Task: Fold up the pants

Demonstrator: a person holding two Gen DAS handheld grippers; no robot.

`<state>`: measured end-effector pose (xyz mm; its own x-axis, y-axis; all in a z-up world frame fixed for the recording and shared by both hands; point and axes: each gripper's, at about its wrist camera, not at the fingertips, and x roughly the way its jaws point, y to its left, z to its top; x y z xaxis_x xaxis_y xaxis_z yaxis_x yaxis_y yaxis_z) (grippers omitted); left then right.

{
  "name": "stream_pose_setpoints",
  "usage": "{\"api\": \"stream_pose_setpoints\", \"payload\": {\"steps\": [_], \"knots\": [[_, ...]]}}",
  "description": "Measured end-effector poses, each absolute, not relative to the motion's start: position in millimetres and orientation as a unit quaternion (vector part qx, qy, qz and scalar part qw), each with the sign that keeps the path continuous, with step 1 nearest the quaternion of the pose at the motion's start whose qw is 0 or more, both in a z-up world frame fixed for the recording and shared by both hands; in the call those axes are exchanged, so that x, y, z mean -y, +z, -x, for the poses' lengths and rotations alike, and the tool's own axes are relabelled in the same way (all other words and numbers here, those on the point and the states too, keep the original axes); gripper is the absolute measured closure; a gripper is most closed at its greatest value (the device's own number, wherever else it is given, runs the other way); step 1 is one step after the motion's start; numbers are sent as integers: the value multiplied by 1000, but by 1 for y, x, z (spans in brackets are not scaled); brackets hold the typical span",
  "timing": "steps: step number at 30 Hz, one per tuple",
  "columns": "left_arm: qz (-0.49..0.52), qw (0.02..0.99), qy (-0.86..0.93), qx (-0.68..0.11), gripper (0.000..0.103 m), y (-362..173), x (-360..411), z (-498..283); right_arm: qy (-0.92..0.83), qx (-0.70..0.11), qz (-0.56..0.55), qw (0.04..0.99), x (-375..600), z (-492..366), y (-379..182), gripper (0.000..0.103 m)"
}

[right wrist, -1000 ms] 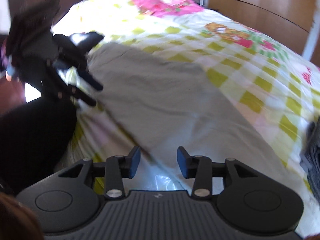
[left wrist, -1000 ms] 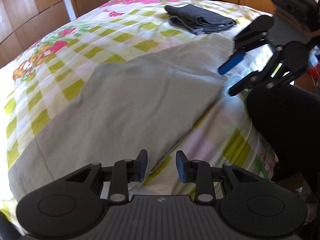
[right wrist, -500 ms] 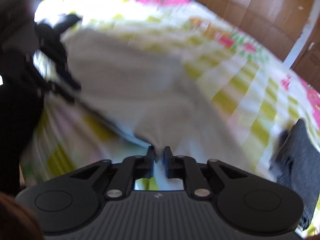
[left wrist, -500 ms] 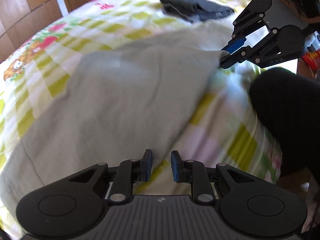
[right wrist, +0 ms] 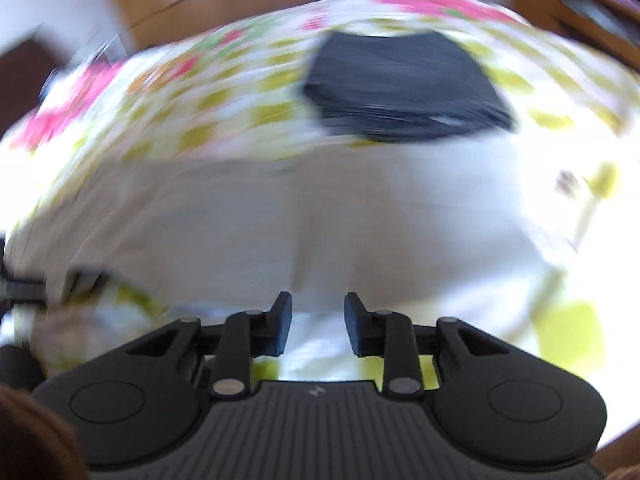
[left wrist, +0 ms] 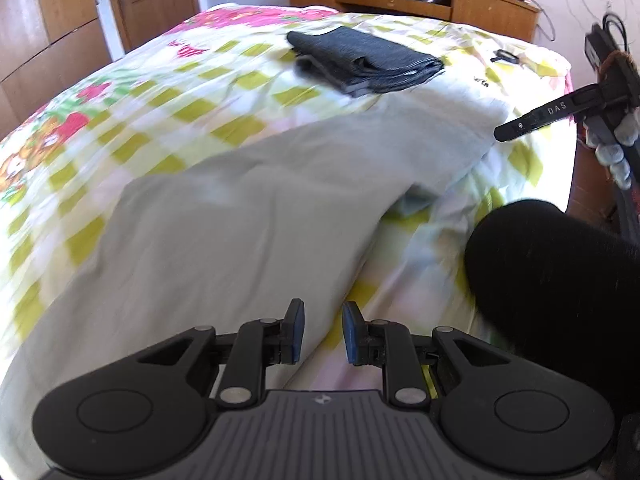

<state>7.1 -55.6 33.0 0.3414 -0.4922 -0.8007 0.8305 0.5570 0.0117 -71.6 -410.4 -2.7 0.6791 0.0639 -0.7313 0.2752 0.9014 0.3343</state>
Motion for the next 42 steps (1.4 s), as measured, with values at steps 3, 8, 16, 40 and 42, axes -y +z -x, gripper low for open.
{"api": "stream_pose_setpoints", "payload": {"steps": [3, 8, 16, 40, 42], "knots": [[-220, 785, -429, -389, 68, 33, 75, -10, -94, -354, -310, 877, 441, 88, -18, 70], [-235, 774, -444, -386, 68, 35, 104, -11, -118, -290, -389, 867, 472, 91, -38, 70], [-240, 770, -451, -382, 68, 36, 129, -18, -150, -225, -418, 867, 493, 74, -47, 70], [-240, 732, -502, -394, 58, 10, 172, -18, -212, -256, -349, 876, 556, 72, -20, 76], [-237, 736, -497, -394, 58, 9, 172, -19, -194, -249, -373, 872, 558, 74, -23, 74]]}}
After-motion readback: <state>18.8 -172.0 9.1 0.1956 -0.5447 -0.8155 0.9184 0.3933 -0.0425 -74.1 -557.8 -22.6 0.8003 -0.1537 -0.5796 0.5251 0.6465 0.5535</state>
